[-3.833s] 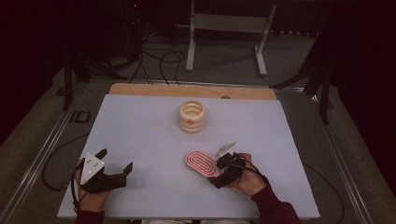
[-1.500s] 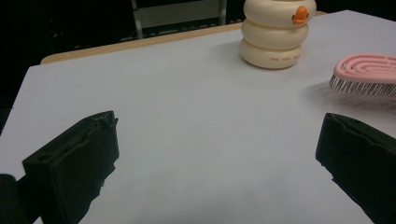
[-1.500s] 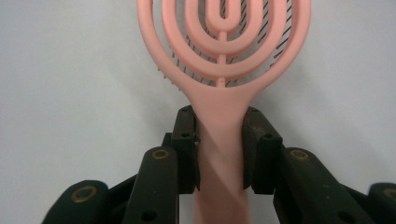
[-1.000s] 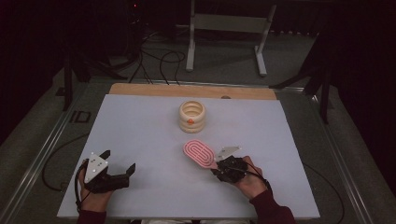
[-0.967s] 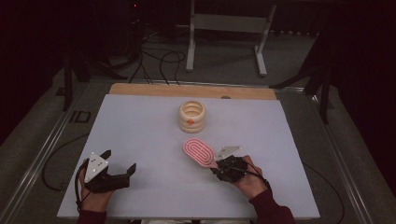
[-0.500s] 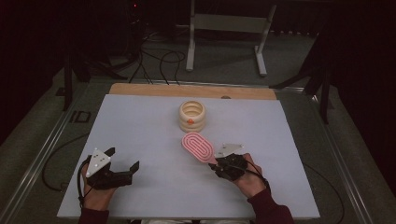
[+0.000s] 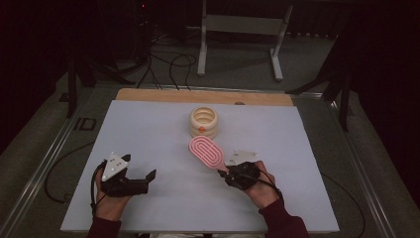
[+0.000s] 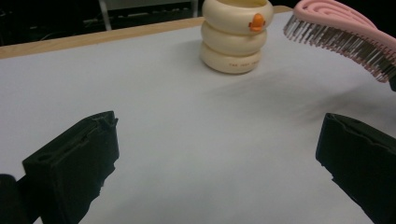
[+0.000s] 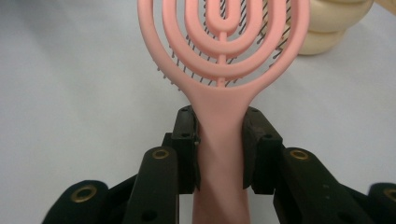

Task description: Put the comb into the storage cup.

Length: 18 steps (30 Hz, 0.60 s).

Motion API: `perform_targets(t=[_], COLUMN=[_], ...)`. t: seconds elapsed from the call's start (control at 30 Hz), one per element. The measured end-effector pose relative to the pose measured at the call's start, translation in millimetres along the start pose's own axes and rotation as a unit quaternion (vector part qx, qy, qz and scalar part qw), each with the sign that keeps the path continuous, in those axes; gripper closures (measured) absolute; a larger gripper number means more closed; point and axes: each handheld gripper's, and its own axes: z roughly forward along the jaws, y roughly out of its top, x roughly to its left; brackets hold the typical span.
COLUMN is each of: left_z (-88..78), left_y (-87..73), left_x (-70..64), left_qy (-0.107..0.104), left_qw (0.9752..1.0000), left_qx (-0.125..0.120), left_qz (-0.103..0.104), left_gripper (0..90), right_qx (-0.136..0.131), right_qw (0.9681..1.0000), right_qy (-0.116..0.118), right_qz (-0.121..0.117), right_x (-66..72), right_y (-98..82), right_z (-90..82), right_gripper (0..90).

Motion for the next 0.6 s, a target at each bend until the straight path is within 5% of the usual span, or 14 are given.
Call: perform_targets(t=[0.6], left_z=[15.8], left_y=[28.2], left_x=[-16.7], left_qy=[-0.025], left_qw=[0.9996], left_qx=[0.005], left_qz=[0.012], left_gripper=[0.0], right_qx=[-0.032], right_qw=[0.9994], right_qy=[-0.013], right_qz=[-0.003], right_x=[0.5], right_y=[9.8], right_z=[-5.3], right_gripper=[69.8])
